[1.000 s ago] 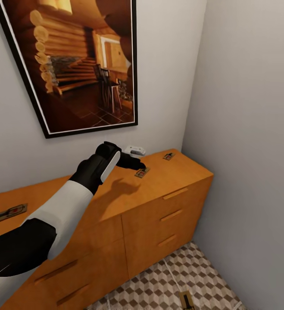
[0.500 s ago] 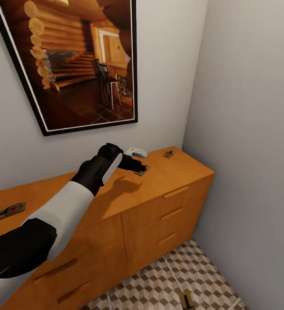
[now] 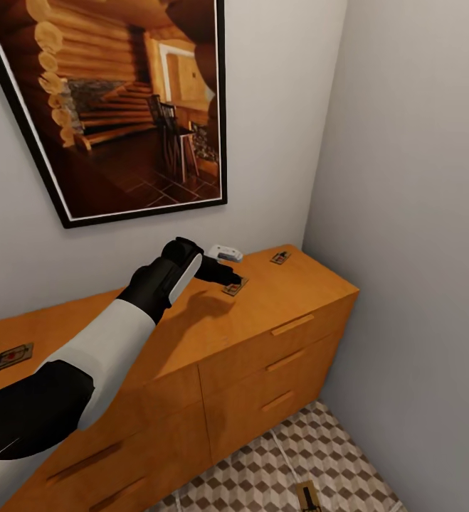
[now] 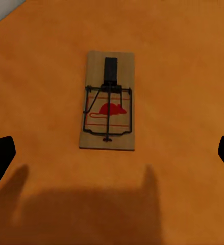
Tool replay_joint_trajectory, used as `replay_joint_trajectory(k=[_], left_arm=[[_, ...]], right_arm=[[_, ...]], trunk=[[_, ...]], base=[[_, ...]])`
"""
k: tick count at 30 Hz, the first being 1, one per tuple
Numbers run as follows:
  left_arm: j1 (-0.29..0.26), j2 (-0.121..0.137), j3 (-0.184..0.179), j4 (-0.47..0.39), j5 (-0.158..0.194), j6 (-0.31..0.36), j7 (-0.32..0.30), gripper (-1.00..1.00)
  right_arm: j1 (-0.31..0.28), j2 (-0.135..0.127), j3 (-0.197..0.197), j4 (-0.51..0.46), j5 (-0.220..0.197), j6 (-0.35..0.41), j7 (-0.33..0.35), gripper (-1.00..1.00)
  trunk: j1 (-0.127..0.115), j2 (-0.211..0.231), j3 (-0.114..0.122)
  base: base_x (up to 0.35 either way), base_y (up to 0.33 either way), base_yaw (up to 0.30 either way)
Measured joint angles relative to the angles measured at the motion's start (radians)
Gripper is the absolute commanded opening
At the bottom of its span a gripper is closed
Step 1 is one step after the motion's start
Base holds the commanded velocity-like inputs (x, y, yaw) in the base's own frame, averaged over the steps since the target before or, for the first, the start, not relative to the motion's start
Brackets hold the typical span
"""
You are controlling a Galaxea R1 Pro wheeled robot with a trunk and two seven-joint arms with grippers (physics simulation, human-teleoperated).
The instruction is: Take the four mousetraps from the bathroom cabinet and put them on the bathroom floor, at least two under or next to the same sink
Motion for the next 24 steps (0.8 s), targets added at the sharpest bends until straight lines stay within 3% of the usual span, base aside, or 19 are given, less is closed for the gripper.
replay_joint_trajectory(k=[12, 17, 24], left_arm=[[0.000, 0.000, 0.000, 0.027, -0.001, -0.001, 0.000, 1.00], [0.000, -0.001, -0.017, 0.031, -0.001, -0.001, 0.000, 1.00], [0.000, -0.001, -0.032, 0.044, -0.001, -0.001, 0.000, 1.00]], right_arm=[[0.000, -0.008, -0.002, 0.000, -0.001, -0.002, 0.000, -1.00], [0.000, -0.010, -0.002, 0.000, 0.000, -0.003, -0.001, -1.00], [0.000, -0.008, -0.001, 0.001, 0.000, -0.003, 0.000, -1.00]], trunk=[[0.000, 0.000, 0.000], [0.000, 0.000, 0.000], [0.000, 0.000, 0.000]], base=[[0.001, 0.000, 0.000], [0.004, 0.000, 0.000], [0.166, 0.000, 0.000]])
